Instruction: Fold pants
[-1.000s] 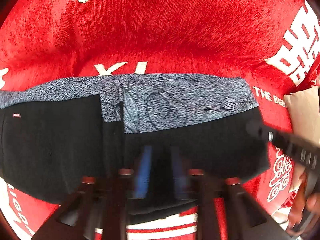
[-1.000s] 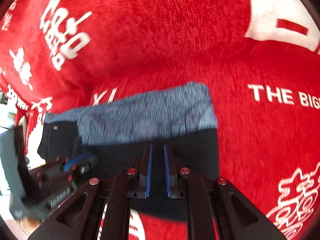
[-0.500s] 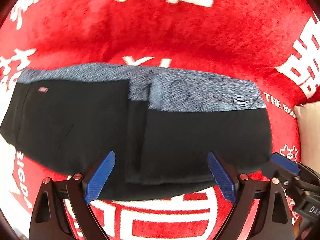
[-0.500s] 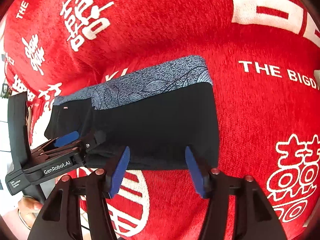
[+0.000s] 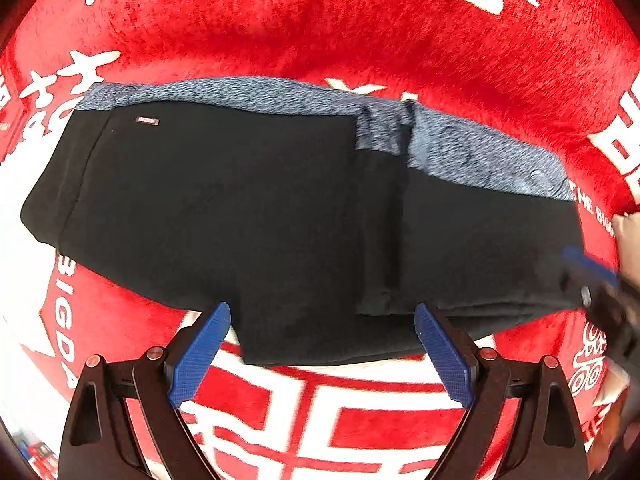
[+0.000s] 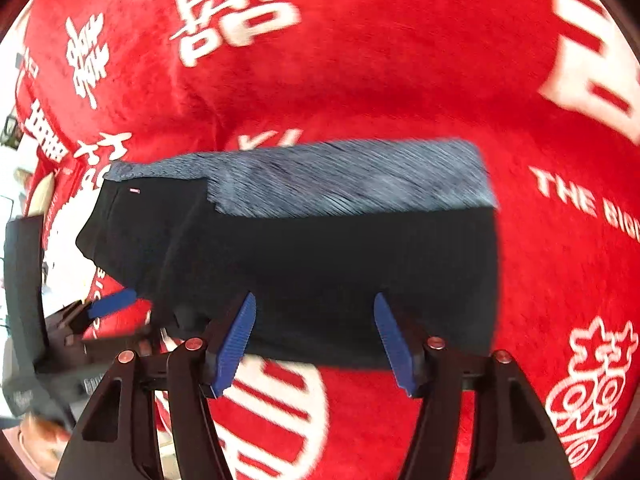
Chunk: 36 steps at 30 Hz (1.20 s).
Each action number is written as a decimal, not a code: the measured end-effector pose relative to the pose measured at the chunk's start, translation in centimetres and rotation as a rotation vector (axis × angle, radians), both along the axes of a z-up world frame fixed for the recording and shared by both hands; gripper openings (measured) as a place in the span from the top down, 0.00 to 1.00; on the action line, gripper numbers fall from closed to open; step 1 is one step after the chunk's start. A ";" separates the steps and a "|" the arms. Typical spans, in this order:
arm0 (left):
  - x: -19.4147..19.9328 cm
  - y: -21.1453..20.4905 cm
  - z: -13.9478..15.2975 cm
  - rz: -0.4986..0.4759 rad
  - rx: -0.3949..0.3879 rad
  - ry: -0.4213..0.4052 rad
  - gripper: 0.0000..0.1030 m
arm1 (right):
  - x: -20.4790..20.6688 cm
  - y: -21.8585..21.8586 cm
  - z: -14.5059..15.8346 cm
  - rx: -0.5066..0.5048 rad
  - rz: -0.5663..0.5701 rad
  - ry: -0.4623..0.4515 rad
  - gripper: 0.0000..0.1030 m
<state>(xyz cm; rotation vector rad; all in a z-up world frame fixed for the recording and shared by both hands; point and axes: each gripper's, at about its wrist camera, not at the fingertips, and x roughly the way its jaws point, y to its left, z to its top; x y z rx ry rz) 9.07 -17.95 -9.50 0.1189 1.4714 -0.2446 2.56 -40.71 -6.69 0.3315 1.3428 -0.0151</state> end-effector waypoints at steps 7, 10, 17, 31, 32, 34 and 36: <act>0.7 3.7 -0.3 0.006 -0.005 0.009 0.09 | 3.9 4.1 -4.6 0.095 -0.025 0.094 0.37; 1.0 5.2 -0.3 0.030 -0.013 0.013 0.09 | 4.6 5.6 -4.8 0.049 -0.005 0.091 0.37; 1.0 8.1 -0.1 0.081 -0.040 0.016 0.09 | 5.2 9.1 -4.5 -0.006 0.114 0.108 0.36; 0.6 15.7 -0.6 0.288 -0.155 0.007 0.09 | 1.9 8.7 -3.9 -0.143 0.103 0.139 0.22; 0.6 16.7 -0.3 0.322 -0.176 -0.015 0.09 | 1.7 8.8 -4.0 -0.152 0.113 0.125 0.19; 0.7 19.1 0.2 0.384 -0.227 -0.058 0.09 | 1.8 9.2 -4.2 -0.178 0.138 0.127 0.18; 1.2 20.9 0.1 0.440 -0.273 -0.080 0.09 | 1.8 10.0 -4.5 -0.215 0.178 0.134 0.13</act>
